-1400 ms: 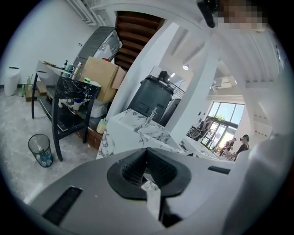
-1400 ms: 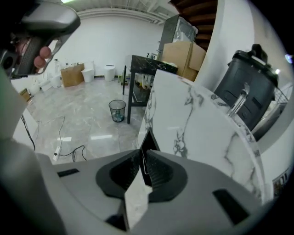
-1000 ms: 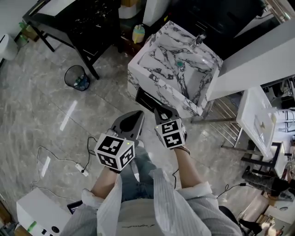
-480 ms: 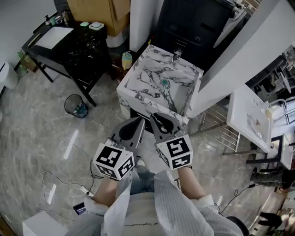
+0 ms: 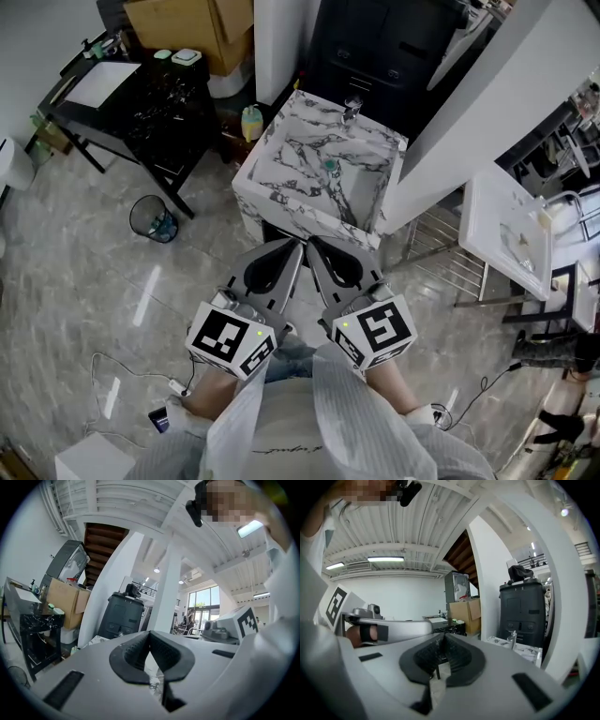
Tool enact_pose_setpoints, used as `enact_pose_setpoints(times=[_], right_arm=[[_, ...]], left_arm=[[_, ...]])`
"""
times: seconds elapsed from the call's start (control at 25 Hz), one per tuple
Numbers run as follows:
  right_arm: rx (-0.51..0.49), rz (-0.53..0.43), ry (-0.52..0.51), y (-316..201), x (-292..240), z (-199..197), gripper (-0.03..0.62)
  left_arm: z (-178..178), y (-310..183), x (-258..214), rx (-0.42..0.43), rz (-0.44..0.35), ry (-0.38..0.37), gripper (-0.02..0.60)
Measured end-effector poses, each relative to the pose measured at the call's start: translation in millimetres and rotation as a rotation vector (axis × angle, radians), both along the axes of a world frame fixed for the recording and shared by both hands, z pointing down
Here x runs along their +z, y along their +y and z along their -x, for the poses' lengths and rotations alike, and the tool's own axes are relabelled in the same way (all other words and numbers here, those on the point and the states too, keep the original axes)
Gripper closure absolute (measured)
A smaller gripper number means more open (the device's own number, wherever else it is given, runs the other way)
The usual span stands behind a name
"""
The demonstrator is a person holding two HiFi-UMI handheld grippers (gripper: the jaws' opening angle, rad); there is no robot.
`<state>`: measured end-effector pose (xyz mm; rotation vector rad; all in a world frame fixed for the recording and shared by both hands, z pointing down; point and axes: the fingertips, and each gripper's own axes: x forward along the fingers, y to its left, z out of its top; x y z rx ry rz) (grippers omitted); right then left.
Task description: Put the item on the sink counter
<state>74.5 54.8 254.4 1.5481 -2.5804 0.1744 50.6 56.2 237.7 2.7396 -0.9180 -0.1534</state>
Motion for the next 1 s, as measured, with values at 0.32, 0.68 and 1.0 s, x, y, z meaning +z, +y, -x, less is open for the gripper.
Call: enact_pose_setpoints(times=[0.32, 0.68, 1.0], right_arm=[[-0.036, -0.017, -0.045, 7.8, -10.6, 8.0, 0.583], [-0.040, -0.014, -0.046, 11.0, -12.3, 12.8, 0.585], [-0.036, 0.000, -0.028, 13.5, -6.8, 17.7, 0.585]], left_arm=[[3.1, 1.8, -10.1, -0.010, -0.031, 0.014, 0.567], [14.2, 5.5, -8.5, -0.034, -0.030, 0.005, 0.567], [22.4, 9.7, -1.9, -0.048, -0.016, -0.005, 0.568]])
